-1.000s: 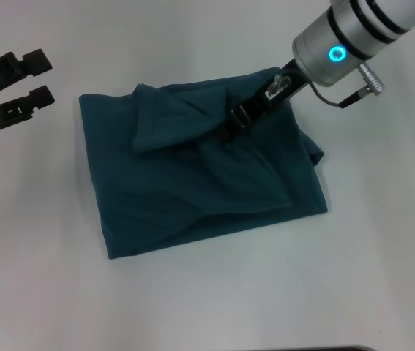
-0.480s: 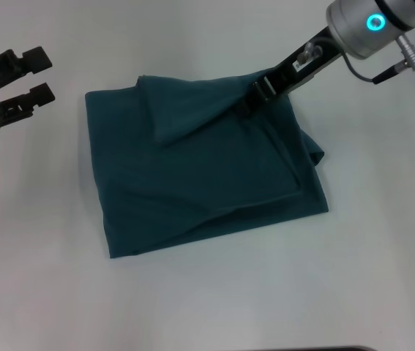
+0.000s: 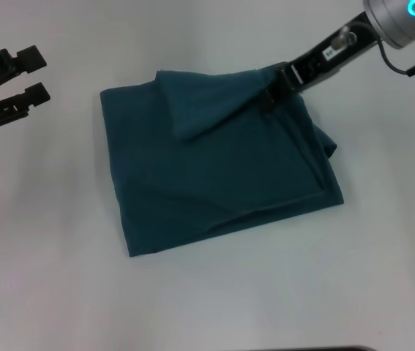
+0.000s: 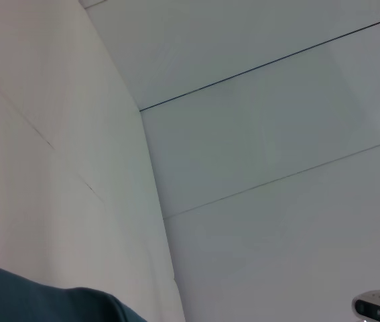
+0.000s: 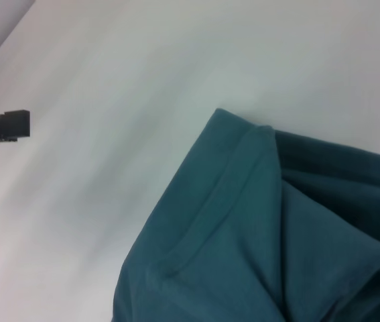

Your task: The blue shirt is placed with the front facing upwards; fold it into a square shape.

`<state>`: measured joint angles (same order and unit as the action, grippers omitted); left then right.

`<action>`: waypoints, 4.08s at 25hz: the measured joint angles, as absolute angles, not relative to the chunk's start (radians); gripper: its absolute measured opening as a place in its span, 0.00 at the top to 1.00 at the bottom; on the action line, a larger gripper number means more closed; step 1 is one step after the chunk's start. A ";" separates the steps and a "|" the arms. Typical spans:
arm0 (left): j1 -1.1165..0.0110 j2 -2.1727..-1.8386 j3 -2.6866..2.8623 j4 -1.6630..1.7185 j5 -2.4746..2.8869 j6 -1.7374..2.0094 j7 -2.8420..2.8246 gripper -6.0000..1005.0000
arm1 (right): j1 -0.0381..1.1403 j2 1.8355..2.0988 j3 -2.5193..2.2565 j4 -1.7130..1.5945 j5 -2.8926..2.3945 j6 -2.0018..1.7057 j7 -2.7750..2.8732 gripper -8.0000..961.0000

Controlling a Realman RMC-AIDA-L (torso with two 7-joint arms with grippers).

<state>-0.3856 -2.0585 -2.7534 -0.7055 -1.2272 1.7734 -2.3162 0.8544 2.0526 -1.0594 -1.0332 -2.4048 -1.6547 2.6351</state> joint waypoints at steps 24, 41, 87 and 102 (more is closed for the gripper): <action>-0.386 -2.065 -2.753 -0.706 -1.227 1.765 -2.316 0.12 | 0.872 2.077 -1.071 -0.910 -2.658 -1.469 2.650 0.80; -0.387 -2.068 -2.754 -0.706 -1.227 1.761 -2.315 0.12 | 0.902 2.076 -1.073 -0.867 -2.695 -1.451 2.672 0.76; -0.388 -2.072 -2.755 -0.700 -1.242 1.763 -2.310 0.12 | 0.952 2.084 -1.103 -0.752 -2.485 -1.456 2.582 0.25; -0.388 -2.072 -2.755 -0.692 -1.252 1.761 -2.308 0.13 | 0.877 2.084 -1.143 -0.912 -2.725 -1.234 2.749 0.25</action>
<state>-0.3883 -2.0723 -2.7549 -0.6917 -1.2516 1.7609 -2.3081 0.8770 2.0842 -1.1428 -0.9118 -2.7250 -1.2336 2.7491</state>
